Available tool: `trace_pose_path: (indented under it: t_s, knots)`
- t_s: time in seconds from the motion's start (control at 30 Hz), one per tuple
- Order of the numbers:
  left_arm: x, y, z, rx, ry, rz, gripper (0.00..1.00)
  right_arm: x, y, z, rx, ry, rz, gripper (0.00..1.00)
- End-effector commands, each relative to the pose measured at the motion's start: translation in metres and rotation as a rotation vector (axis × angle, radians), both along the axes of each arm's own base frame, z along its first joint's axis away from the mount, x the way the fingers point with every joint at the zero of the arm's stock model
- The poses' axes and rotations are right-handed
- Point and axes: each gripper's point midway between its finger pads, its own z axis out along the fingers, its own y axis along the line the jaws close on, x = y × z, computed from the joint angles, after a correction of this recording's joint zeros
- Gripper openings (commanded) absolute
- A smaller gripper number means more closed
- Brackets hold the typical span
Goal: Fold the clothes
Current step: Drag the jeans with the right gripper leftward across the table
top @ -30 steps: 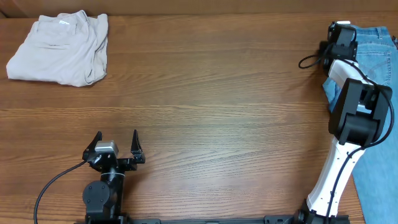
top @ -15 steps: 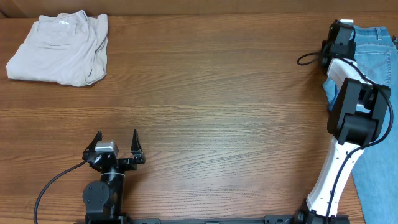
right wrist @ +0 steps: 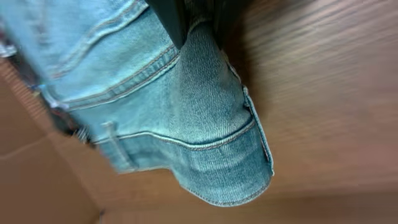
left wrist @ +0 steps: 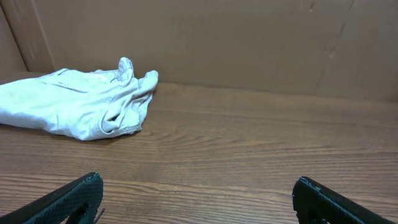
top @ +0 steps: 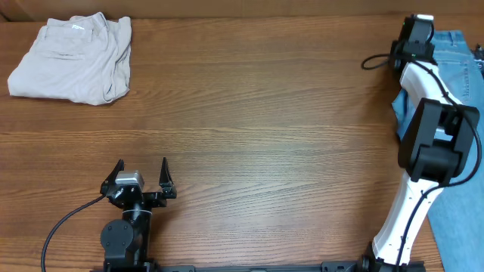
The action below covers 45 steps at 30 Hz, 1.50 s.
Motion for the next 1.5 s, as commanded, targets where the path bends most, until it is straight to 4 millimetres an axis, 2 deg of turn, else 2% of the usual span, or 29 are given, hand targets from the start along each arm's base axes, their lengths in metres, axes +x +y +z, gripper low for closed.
trace_pose_path:
  t_s: [0.0, 0.17, 0.2, 0.3, 0.37, 0.47, 0.57, 0.67, 0.9, 1.07, 1.3, 1.47]
  knots:
    - [0.000, 0.003, 0.000, 0.020, -0.005, 0.015, 1.00, 0.016, 0.048, 0.113, 0.003, -0.211, 0.082, 0.04]
    - [0.000, 0.003, 0.000, 0.020, -0.005, 0.015, 1.00, -0.001, 0.057, 0.156, -0.005, -0.276, 0.008, 0.04]
    - [0.000, 0.003, 0.000, 0.019, -0.005, 0.015, 1.00, -0.005, 0.064, 0.167, -0.004, -0.286, 0.016, 0.04]
    - [0.000, 0.003, 0.000, 0.019, -0.005, 0.015, 1.00, -0.010, 0.086, 0.185, 0.008, -0.295, 0.060, 0.04]
    - [0.000, 0.003, 0.000, 0.020, -0.005, 0.015, 1.00, -0.012, 0.111, 0.192, 0.028, -0.291, 0.116, 0.04]
    - [0.000, 0.003, 0.000, 0.019, -0.005, 0.015, 1.00, -0.012, 0.162, 0.191, 0.091, -0.263, 0.252, 0.04]
    - [0.000, 0.003, 0.000, 0.020, -0.005, 0.015, 1.00, -0.013, 0.220, 0.180, 0.213, -0.241, 0.364, 0.04]
    - [0.000, 0.003, 0.000, 0.020, -0.005, 0.015, 1.00, -0.020, 0.287, 0.170, 0.411, -0.225, 0.500, 0.04]
    - [0.000, 0.003, 0.000, 0.019, -0.005, 0.015, 1.00, -0.046, 0.399, 0.170, 0.700, -0.193, 0.674, 0.04]
    - [0.000, 0.003, 0.000, 0.020, -0.005, 0.015, 1.00, -0.080, 0.489, 0.158, 0.856, -0.103, 0.828, 0.04]
    - [0.000, 0.003, 0.000, 0.020, -0.005, 0.015, 1.00, -0.142, 0.603, 0.134, 0.917, -0.011, 0.997, 0.04]
    - [0.000, 0.003, 0.000, 0.020, -0.005, 0.015, 1.00, -0.189, 0.661, 0.139, 0.964, 0.000, 1.106, 0.05]
